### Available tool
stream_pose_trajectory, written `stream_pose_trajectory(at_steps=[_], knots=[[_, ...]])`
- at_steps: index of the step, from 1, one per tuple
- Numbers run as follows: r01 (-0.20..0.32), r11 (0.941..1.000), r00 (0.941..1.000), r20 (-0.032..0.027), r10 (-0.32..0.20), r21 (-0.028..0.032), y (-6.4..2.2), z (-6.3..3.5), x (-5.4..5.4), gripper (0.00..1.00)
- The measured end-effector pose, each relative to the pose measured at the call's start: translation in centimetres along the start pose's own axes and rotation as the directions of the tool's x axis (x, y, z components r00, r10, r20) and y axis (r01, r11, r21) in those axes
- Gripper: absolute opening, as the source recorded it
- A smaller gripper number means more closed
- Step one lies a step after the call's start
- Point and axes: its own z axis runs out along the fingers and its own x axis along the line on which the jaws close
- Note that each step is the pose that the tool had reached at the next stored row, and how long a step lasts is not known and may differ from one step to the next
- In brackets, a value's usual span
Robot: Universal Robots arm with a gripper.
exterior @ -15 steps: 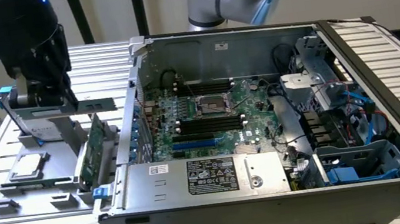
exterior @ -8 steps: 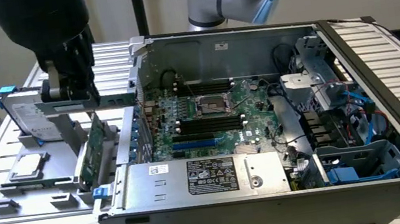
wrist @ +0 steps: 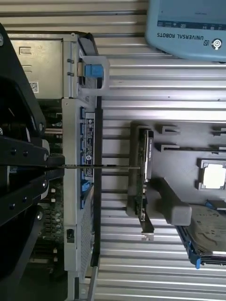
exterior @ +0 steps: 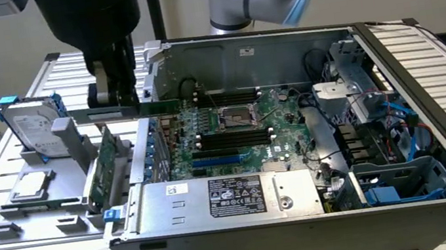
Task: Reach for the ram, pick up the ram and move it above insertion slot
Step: 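Pick up the ram and move it above insertion slot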
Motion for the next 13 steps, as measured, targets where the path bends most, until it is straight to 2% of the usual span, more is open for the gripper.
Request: stream_pose_trajectory(at_steps=[7, 13], knots=[[-0.001, 1.0, 1.0, 0.0002, 0.001, -0.0083, -3.06, -0.13, 0.0, 0.13], [-0.002, 0.9999, 1.0, -0.0002, 0.002, -0.0115, -4.88, -0.14, -0.5, 0.13]])
